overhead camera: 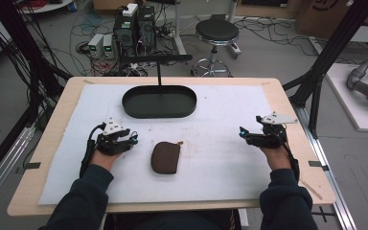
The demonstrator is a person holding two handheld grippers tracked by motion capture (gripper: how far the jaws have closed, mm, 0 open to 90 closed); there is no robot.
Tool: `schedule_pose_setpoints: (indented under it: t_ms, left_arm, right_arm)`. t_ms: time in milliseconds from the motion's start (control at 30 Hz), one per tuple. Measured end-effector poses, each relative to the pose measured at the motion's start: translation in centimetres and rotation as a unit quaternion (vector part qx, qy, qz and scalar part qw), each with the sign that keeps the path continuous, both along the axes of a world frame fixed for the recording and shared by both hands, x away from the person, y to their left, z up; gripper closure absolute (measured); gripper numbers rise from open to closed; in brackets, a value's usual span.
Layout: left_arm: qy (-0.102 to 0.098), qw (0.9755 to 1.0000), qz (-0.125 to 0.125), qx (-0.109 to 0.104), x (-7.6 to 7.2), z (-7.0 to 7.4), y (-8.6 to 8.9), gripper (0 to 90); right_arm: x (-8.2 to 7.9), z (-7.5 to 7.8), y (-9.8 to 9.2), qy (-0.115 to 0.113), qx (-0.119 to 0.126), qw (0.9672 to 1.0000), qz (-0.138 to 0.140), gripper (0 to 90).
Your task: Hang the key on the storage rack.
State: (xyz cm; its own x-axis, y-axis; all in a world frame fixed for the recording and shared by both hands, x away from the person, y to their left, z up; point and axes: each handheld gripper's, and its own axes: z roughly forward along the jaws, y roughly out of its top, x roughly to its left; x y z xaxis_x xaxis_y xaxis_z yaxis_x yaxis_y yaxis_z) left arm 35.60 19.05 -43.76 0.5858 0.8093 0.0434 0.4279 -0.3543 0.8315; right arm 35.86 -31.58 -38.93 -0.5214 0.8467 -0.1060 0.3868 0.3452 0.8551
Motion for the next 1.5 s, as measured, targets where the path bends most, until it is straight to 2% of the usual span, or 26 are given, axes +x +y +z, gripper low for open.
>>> schedule_pose_setpoints:
  t_ms: [100,267,467,633,733,800,867,1033,1133,1200,1267,1400,1500]
  left_arm:
    - [0.014,0.9998,0.005,0.014,0.4,-0.6,-0.4,52.0]
    - [0.031,0.9992,0.001,0.027,0.8,-1.1,-0.7,54.3]
    - [0.041,0.9990,-0.001,0.016,0.9,-1.1,-0.4,68.1]
    - [0.059,0.9981,0.018,-0.007,1.0,-1.1,0.2,71.2]
    - [0.064,0.9975,0.025,-0.012,1.1,-1.0,0.7,71.2]
    - [0.064,0.9975,0.028,-0.012,1.1,-1.0,0.8,70.5]
    - [0.061,0.9978,0.025,0.004,1.0,-1.1,0.6,62.9]
    - [0.036,0.9986,0.022,0.033,1.0,-1.1,-0.3,55.7]
    - [0.035,0.9986,0.024,0.032,1.1,-1.1,-0.3,56.9]
    - [0.028,0.9987,0.024,0.035,1.0,-1.0,-0.2,64.2]
    - [0.030,0.9988,0.029,0.027,1.0,-0.9,0.1,69.8]
    - [0.040,0.9980,0.047,0.010,1.2,-0.9,0.8,70.7]
    - [0.043,0.9976,0.053,0.007,1.2,-0.8,1.1,70.7]
  right_arm:
    - [-0.1,0.0,0.0,0.001,-0.001,1.0000,0.001,21.1]
    - [-0.1,-0.1,0.2,0.002,-0.003,1.0000,0.001,21.1]
    - [-0.1,-0.1,0.2,0.004,-0.005,1.0000,0.001,21.1]
    - [-0.2,-0.1,0.2,0.005,-0.005,1.0000,0.002,21.2]
    - [-0.2,-0.1,0.2,0.005,-0.005,1.0000,0.002,21.2]
    - [-0.1,-0.1,0.2,0.005,-0.006,1.0000,0.002,21.2]
    - [-0.1,-0.1,0.2,0.005,-0.006,1.0000,0.002,21.2]
    - [-0.1,-0.1,0.3,0.006,-0.006,1.0000,0.003,21.2]
    - [-0.1,-0.2,0.4,0.006,-0.009,0.9999,0.005,21.2]
    - [-0.1,-0.2,0.4,0.007,-0.008,0.9999,0.005,21.2]
    - [-0.1,-0.2,0.4,0.007,-0.008,0.9999,0.005,21.2]
    - [-0.1,-0.2,0.3,0.007,-0.006,1.0000,0.003,21.4]
    - [-0.2,-0.4,0.2,0.008,-0.001,0.9999,0.010,26.1]
